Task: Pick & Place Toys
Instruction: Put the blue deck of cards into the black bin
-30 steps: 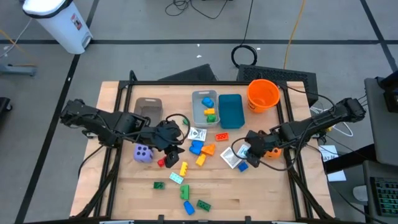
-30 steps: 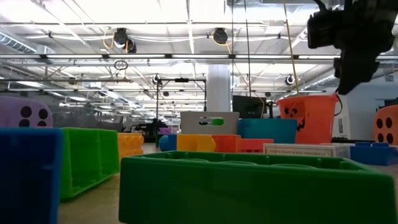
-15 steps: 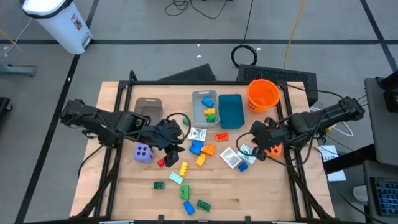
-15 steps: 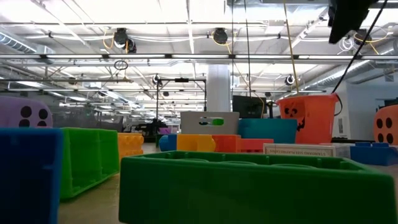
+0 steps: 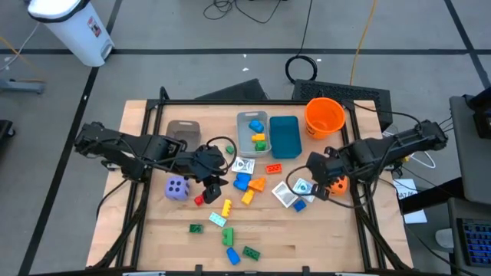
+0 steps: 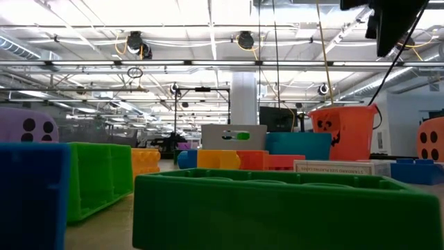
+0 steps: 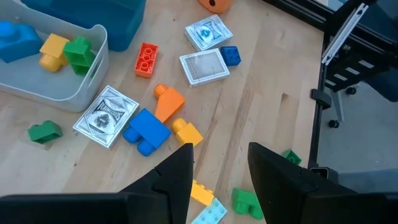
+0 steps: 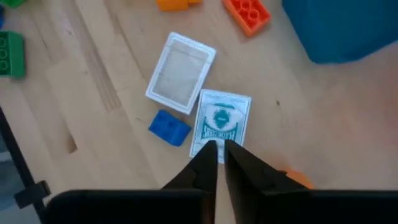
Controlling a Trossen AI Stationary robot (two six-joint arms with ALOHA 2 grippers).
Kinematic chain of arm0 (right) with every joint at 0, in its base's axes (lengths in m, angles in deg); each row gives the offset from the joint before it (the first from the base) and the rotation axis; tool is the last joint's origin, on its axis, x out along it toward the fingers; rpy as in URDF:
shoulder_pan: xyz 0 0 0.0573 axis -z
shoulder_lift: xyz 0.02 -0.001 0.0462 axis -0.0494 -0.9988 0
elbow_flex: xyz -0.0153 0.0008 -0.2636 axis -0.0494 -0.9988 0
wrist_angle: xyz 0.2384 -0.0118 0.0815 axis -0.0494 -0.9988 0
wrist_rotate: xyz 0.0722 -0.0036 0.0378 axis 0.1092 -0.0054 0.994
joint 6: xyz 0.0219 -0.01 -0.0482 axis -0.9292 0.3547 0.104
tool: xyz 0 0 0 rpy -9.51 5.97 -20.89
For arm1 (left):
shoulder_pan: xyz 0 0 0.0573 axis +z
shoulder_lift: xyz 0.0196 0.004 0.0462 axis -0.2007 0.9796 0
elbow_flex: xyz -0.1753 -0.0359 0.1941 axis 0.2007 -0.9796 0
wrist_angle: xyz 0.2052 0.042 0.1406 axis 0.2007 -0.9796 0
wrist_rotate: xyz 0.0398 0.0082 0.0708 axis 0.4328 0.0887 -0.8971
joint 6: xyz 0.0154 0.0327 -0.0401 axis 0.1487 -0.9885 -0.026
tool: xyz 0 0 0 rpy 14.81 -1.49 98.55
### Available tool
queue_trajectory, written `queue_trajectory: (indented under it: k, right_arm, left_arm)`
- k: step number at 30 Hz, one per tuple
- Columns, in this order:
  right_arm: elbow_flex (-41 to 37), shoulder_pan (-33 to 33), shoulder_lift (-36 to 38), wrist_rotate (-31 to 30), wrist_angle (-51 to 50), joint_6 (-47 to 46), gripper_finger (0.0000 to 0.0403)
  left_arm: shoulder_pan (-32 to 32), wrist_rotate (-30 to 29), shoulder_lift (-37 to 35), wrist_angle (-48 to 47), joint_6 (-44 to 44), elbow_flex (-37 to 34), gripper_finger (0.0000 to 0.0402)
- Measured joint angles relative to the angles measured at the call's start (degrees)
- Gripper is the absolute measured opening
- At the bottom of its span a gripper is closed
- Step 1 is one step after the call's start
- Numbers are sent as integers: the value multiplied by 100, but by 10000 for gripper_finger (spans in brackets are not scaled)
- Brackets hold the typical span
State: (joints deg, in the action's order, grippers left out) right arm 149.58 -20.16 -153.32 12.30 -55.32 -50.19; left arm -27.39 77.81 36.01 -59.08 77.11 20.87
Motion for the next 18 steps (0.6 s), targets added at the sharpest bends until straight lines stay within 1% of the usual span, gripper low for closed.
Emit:
queue_trajectory:
  k: [4, 12, 15, 18]
  right_arm:
    - [-125, 131, 75, -4, -2, -18, 90]
    - [-321, 399, 94, -12, -2, -15, 229]
    - [-461, 462, 94, 2, -2, -16, 271]
    - [-578, 466, 94, 140, 0, -12, 302]
  left_arm:
    - [0, 0, 0, -7, 2, 0, 159]
    - [0, -2, 0, -7, 21, 0, 159]
    - [0, -2, 0, -7, 37, 0, 159]
    - [0, -1, 0, -7, 37, 0, 159]
